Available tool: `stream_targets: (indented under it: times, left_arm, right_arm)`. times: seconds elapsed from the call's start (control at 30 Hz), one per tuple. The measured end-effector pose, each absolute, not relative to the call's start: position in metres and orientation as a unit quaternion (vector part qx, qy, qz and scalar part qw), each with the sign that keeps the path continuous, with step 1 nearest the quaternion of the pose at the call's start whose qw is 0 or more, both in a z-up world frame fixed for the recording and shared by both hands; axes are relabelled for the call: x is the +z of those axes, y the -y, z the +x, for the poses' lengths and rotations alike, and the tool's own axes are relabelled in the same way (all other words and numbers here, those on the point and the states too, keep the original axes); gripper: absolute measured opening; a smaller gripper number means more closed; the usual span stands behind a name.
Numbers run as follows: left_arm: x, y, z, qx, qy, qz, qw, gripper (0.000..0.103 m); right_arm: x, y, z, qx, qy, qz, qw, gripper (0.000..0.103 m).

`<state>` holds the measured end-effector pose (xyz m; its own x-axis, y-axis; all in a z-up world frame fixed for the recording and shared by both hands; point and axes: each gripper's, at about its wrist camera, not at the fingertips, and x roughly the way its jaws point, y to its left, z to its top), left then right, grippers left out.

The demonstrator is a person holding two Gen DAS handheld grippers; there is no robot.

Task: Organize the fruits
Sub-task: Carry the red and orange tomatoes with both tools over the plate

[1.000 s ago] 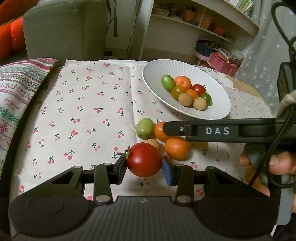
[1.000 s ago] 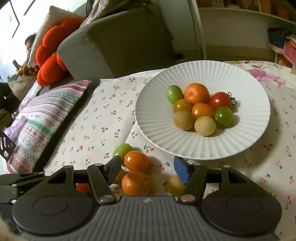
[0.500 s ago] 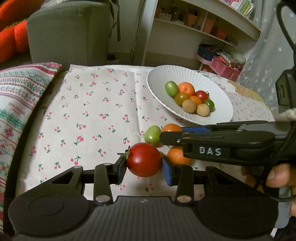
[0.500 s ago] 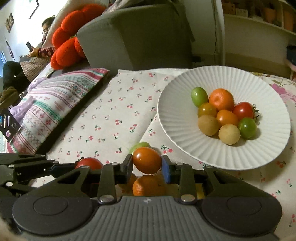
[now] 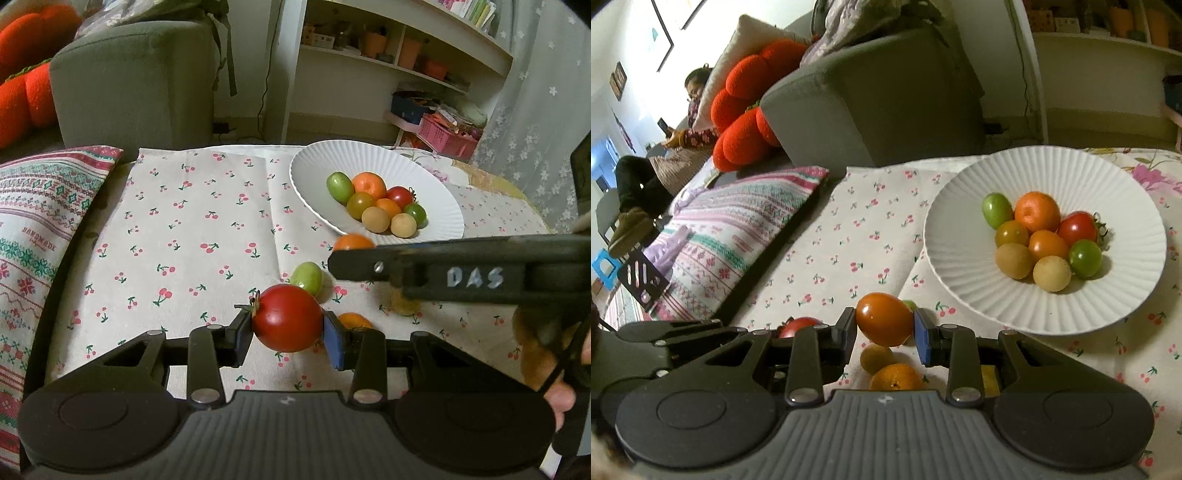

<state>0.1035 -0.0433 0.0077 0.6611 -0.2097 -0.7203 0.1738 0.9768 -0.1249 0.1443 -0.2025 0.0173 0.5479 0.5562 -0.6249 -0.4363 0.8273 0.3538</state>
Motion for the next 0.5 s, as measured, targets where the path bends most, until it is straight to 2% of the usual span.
stream_targets:
  times: [0.5]
  left_arm:
    - [0.016, 0.055, 0.111, -0.113, -0.389, -0.012, 0.914, 0.029]
  right_arm:
    - [0.042, 0.227, 0.14, 0.28, -0.336, 0.125, 0.89, 0.03]
